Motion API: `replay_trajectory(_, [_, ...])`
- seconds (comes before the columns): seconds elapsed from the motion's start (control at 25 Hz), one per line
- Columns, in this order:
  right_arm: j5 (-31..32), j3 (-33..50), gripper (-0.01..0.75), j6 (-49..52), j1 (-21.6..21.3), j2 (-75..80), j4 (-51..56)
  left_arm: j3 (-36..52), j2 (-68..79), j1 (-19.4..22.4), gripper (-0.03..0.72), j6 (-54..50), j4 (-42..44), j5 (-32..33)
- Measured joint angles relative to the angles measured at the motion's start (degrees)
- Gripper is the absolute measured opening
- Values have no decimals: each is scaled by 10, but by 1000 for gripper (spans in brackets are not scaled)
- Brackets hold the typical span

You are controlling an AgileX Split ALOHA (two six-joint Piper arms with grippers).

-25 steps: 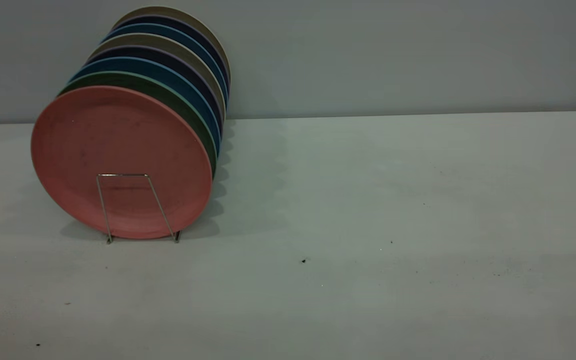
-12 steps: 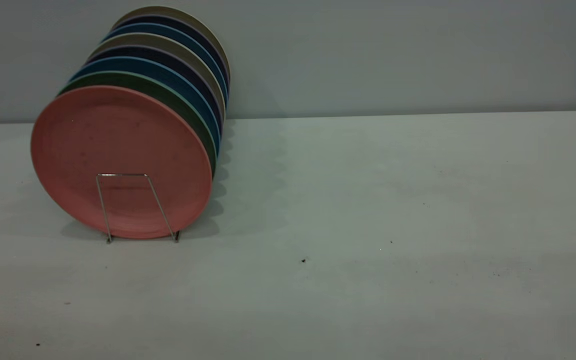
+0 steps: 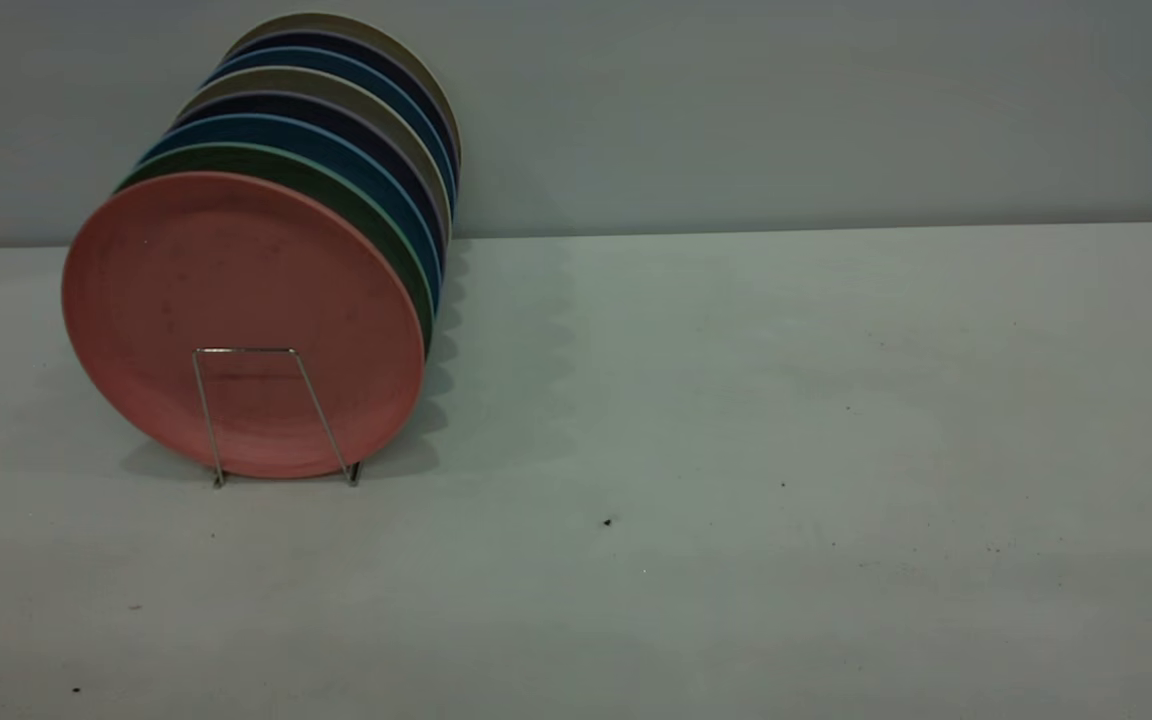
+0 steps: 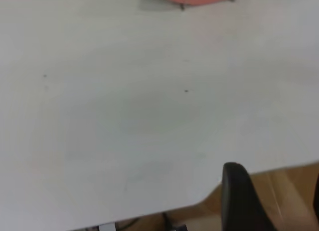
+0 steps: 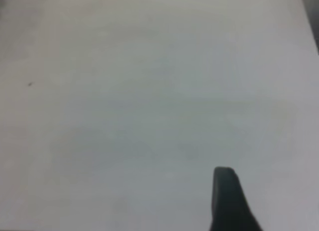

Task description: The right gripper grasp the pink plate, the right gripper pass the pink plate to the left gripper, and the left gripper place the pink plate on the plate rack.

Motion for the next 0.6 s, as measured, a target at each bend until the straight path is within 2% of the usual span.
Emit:
replay_trajectory(0.16, [0,0,446,0,-19,0,0,0,-59,2,387,0,0,4])
replay_trajectory(0.6, [-1,0,446,0,-19,0,0,0,-67,2,387,0,0,11])
